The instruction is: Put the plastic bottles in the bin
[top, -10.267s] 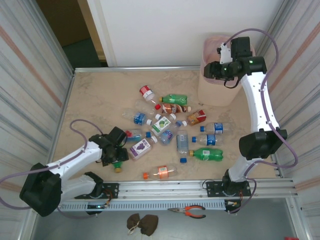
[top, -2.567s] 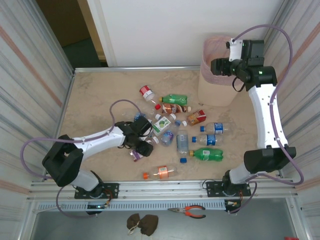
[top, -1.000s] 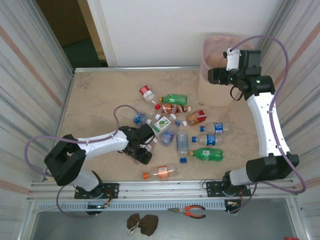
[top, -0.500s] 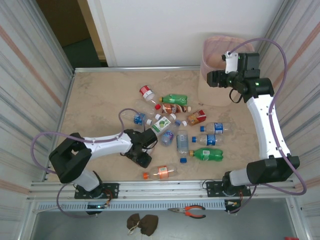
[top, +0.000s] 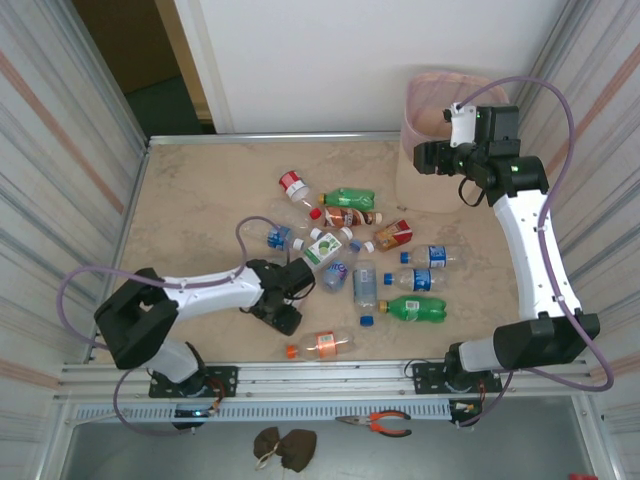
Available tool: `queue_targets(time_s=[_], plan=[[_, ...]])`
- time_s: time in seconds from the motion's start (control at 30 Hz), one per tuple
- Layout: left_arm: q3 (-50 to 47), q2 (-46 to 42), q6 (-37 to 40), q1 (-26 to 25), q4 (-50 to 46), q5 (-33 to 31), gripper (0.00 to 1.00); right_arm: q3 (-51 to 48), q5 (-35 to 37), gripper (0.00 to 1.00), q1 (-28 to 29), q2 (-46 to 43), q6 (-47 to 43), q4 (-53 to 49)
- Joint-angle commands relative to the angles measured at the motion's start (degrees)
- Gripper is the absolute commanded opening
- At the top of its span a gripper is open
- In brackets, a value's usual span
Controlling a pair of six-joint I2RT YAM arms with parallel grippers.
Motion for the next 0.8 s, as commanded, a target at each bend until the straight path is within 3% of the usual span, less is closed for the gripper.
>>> queue_targets(time_s=[0.0, 0.17, 0.37, 0.77], plan=[[1.33, -5.34, -1.36, -0.67, -2.19, -2.69, 0.60, 0.47, -0.45, 0.78, 0.65, -2.90, 0.58, -0.64], [4.06, -10.79, 0.15, -0.67, -1.91, -3.35, 0.59, 0.44, -1.69, 0.78, 1.01, -4.65, 0.92, -0.61], [7.17, -17.32, 4.09, -0.42, 3.28, -3.91, 0.58, -1.49, -7.98, 0.79, 1.21, -8.31, 3.33, 2.72], [5.69, -29.13, 13.86, 4.86, 34.12, 11.18, 0.58, -9.42, -24.56, 0.81, 4.71, -19.37, 7.35, 20.08]])
